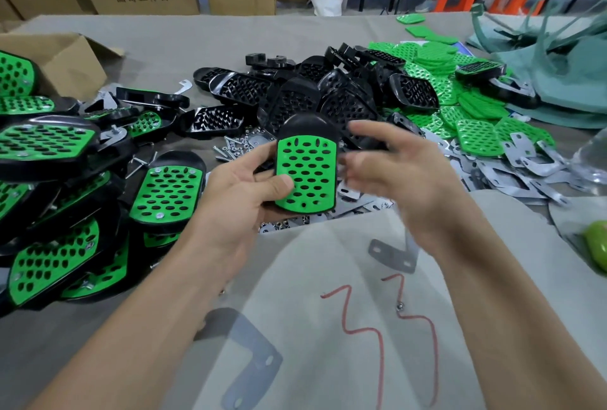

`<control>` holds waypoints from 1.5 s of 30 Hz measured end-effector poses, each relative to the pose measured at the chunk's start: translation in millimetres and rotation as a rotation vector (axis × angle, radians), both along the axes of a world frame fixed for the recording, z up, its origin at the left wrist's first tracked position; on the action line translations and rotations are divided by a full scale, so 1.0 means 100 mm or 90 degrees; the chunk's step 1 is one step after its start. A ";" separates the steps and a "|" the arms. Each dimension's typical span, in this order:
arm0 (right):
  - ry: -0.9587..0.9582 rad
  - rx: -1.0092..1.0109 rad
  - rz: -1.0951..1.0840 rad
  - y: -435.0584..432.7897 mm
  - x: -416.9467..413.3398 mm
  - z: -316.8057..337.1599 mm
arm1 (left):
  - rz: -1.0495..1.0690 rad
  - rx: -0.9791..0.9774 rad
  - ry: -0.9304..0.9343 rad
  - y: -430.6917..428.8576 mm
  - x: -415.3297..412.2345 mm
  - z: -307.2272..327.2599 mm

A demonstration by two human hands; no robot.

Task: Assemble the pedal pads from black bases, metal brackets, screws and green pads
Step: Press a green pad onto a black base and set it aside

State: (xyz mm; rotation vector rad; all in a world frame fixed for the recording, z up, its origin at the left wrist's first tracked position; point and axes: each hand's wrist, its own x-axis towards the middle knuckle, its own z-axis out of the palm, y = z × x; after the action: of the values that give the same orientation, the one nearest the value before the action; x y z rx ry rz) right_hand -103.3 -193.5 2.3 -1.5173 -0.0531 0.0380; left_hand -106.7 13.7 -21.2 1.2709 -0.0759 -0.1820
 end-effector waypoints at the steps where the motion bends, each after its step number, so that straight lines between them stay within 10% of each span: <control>1: -0.021 -0.065 -0.130 -0.09 0.03 0.01 | 0.007 -0.011 0.013 0.02 0.01 0.00; 3: -0.048 -0.320 -0.321 -0.22 0.09 -0.05 | 0.030 -0.030 0.035 0.03 0.01 -0.01; 7: -0.006 -0.609 -0.191 -0.11 0.12 -0.20 | 0.050 -0.028 0.052 0.02 0.00 -0.01; 16: 0.016 -0.729 -0.164 -0.07 0.14 -0.24 | 0.070 0.031 0.029 -0.04 -0.06 -0.01; 28: -0.028 -0.683 -0.185 -0.03 0.10 -0.25 | 0.110 0.105 0.034 -0.10 -0.08 -0.03; 35: -0.162 -0.238 -0.164 0.23 -0.04 -0.07 | 0.141 0.134 0.026 -0.19 -0.12 0.00; 45: -0.126 -0.146 -0.128 0.45 -0.09 -0.17 | 0.152 0.198 -0.034 -0.20 -0.14 0.03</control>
State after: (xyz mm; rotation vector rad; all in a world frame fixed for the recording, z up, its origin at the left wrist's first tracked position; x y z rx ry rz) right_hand -112.7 -149.0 -14.6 -1.7447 -0.0554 -0.2762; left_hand -120.3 -6.0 -17.9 1.5828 0.0621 0.0489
